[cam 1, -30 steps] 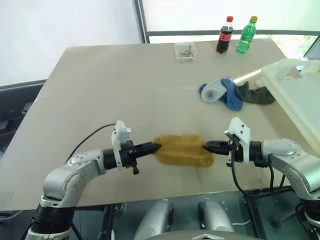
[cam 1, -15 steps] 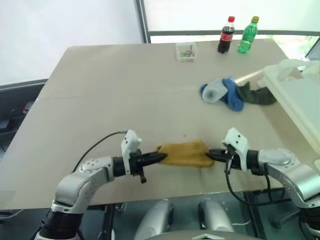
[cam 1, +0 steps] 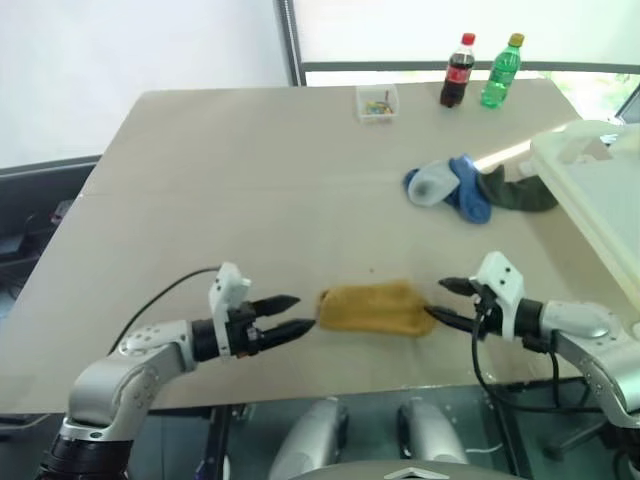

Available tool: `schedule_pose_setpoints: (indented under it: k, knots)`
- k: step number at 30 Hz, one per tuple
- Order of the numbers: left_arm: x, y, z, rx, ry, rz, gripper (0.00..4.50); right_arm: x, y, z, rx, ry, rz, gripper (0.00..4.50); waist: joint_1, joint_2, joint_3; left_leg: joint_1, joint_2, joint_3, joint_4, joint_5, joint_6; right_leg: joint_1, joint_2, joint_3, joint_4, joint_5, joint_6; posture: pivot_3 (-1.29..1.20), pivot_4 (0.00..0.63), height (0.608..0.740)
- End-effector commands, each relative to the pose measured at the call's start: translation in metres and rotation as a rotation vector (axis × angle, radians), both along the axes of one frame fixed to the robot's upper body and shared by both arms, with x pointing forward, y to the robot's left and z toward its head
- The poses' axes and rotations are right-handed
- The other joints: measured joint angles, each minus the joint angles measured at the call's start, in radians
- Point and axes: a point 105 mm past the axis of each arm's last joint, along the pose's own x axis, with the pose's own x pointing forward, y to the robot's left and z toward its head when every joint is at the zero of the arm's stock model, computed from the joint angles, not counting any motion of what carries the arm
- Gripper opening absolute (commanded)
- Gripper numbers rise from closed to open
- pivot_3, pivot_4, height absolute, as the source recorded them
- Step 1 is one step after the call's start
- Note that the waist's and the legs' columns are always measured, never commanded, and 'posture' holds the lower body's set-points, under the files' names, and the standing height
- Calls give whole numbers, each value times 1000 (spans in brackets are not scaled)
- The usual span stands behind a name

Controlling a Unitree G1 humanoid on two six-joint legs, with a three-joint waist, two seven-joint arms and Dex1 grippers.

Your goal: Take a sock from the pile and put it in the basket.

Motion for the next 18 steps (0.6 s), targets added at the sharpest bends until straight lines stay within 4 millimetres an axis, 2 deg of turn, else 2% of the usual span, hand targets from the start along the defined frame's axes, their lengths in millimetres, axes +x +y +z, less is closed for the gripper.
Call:
schedule_pose_setpoints:
  k: [1, 7, 12, 15, 18]
  knots:
    - [8, 0, 20, -3, -95, -13, 3664, -3, 5, 23, 54, -105, 25, 2942, 2, 0, 0, 0, 0, 0, 0, 0, 0, 1, 0, 0, 0, 0, 0, 0, 150, 740]
    - [34, -21, 13, 100, -178, -14, 3664, 2, 15, 22, 9, -170, 50, 2942, -1, 0, 0, 0, 0, 0, 0, 1, -1, 2, 0, -1, 0, 0, 0, 0, 150, 740]
    - [43, -33, 2, 128, -204, -15, 3664, 7, 35, 4, -14, -153, 92, 2942, -8, 0, 0, 0, 0, 0, -1, 3, -4, 0, 1, 0, 0, 0, 0, 0, 150, 740]
    - [41, -30, 6, 104, -210, -18, 3664, 8, 39, 0, -23, -158, 103, 2942, -3, -1, 0, 0, 0, 0, -1, 3, -4, 1, 0, 0, 0, 0, 0, 0, 150, 740]
    - [35, -18, 9, 102, -200, -31, 3664, 9, 42, 0, -18, -162, 106, 2942, -4, -1, 0, 0, 0, 0, 0, 2, -4, 1, 0, 0, -1, 0, 0, 0, 150, 740]
